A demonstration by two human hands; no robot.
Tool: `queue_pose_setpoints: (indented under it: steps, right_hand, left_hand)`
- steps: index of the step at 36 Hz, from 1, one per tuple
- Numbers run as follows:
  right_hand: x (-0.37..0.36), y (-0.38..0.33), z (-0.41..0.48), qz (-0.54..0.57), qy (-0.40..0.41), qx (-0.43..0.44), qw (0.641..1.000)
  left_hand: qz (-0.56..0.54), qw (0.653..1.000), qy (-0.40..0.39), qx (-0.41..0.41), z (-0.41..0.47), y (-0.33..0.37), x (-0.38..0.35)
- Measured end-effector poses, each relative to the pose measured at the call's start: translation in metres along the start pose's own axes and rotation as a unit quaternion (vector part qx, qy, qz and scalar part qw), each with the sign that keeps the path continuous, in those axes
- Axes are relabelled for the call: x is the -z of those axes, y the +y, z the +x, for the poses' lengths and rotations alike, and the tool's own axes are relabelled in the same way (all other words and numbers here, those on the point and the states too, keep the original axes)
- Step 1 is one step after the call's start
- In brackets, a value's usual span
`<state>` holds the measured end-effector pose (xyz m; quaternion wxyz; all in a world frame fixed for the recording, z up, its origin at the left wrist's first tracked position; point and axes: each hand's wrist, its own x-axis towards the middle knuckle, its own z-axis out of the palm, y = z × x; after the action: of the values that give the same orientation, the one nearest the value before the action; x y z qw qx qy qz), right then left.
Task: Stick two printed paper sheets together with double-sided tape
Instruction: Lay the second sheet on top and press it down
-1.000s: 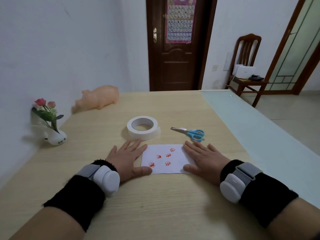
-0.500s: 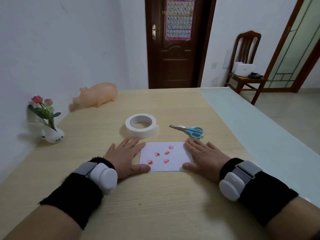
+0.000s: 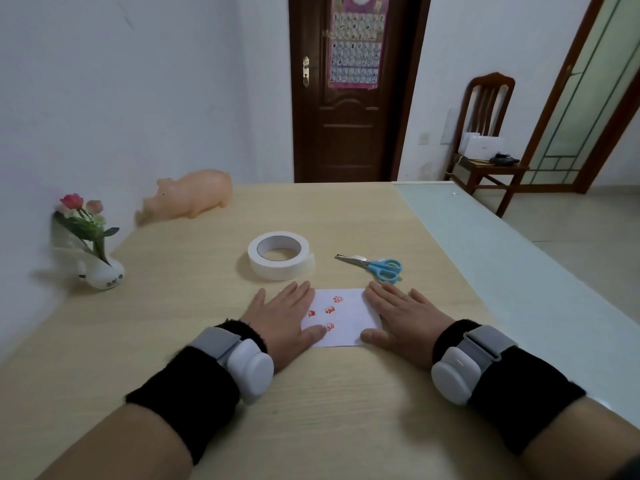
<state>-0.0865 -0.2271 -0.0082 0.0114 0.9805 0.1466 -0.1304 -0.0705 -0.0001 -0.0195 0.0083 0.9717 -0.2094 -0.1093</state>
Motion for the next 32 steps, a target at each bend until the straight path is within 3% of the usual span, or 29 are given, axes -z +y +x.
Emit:
queue_pose_setpoints:
  steps: [14, 32]
  right_hand:
    - [0.008, -0.039, 0.014, -0.017, 0.022, 0.034, 0.999]
    - [-0.003, -0.031, 0.012, 0.018, 0.013, -0.005, 1.000]
  left_hand:
    - [0.011, 1.000, -0.007, 0.021, -0.007, -0.006, 0.001]
    - [-0.009, 0.999, -0.011, 0.036, -0.007, -0.006, 0.002]
